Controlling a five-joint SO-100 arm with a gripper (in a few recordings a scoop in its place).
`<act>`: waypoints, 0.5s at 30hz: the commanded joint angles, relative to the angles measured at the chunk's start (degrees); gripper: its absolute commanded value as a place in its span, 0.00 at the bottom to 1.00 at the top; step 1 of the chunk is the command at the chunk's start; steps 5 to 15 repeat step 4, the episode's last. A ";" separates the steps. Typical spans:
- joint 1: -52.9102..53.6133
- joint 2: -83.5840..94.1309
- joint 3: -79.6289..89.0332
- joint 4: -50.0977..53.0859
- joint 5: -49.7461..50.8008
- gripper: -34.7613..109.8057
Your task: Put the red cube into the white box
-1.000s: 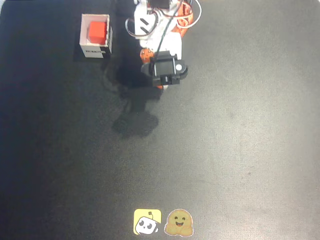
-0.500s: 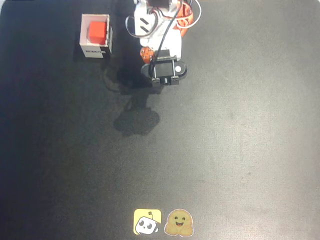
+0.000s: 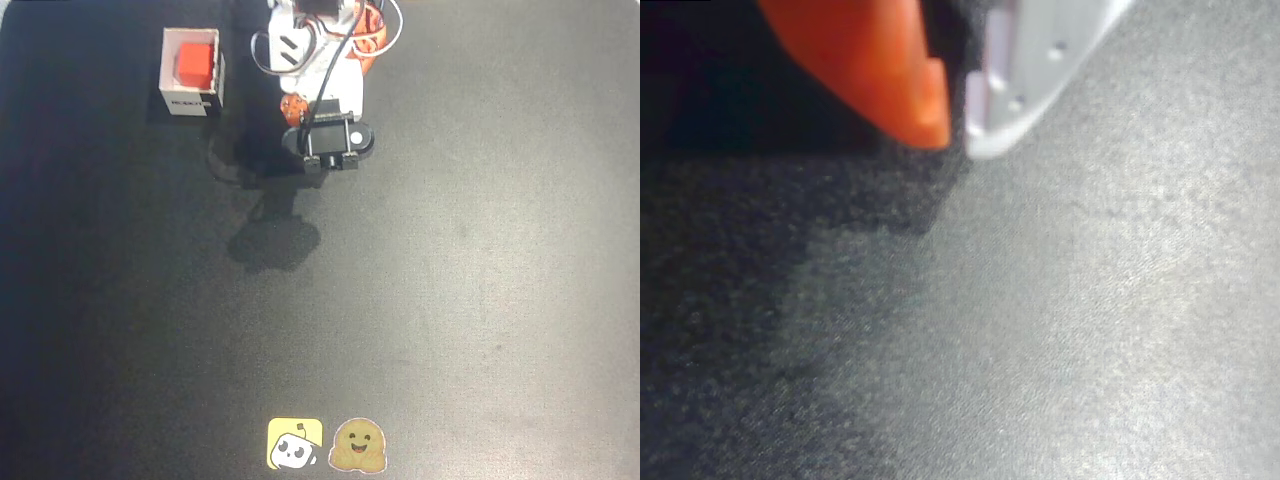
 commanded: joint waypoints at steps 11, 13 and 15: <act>0.35 0.35 -0.26 0.09 0.18 0.24; 0.35 0.35 -0.26 0.09 0.18 0.24; 0.35 0.35 -0.26 0.09 0.18 0.24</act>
